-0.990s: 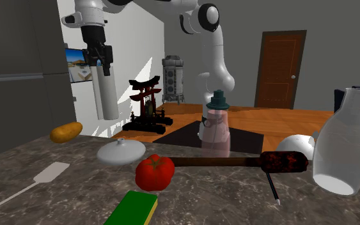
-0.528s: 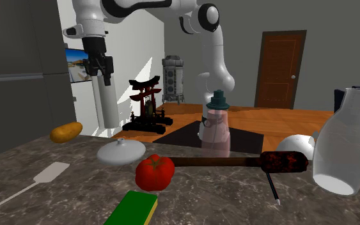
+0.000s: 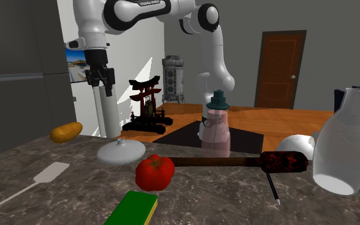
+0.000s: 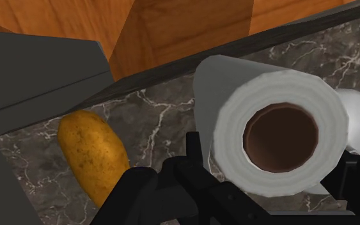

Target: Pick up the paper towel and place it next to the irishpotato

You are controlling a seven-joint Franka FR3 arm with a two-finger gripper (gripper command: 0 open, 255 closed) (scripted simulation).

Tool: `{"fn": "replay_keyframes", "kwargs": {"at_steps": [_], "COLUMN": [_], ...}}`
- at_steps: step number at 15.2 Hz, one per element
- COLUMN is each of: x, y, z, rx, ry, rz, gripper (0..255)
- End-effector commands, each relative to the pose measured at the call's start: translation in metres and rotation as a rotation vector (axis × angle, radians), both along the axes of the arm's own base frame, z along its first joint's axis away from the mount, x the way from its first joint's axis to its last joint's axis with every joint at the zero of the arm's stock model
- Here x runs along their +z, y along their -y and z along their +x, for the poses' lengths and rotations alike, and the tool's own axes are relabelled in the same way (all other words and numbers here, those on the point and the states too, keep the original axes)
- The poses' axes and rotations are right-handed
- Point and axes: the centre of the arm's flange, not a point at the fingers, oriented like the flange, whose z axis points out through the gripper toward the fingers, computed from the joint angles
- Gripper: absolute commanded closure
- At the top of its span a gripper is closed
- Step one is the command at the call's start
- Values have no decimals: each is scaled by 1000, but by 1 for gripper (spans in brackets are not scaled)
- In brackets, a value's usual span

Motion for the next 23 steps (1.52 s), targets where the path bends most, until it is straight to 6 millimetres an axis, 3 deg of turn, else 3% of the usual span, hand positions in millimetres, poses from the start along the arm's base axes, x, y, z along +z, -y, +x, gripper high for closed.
{"fn": "replay_keyframes", "kwargs": {"at_steps": [1, 7, 8, 13, 17, 23], "x": [-3, -3, -3, -3, 46, 46], "y": [1, 1, 1, 1, 3, 3], "z": [-1, -1, -1, -1, 1, 1], "rx": [0, 0, 0, 0, 0, 0], "ry": [1, 1, 1, 1, 1, 1], "rz": [0, 0, 0, 0, 0, 0], "gripper": [255, 255, 0, 0, 0, 0]}}
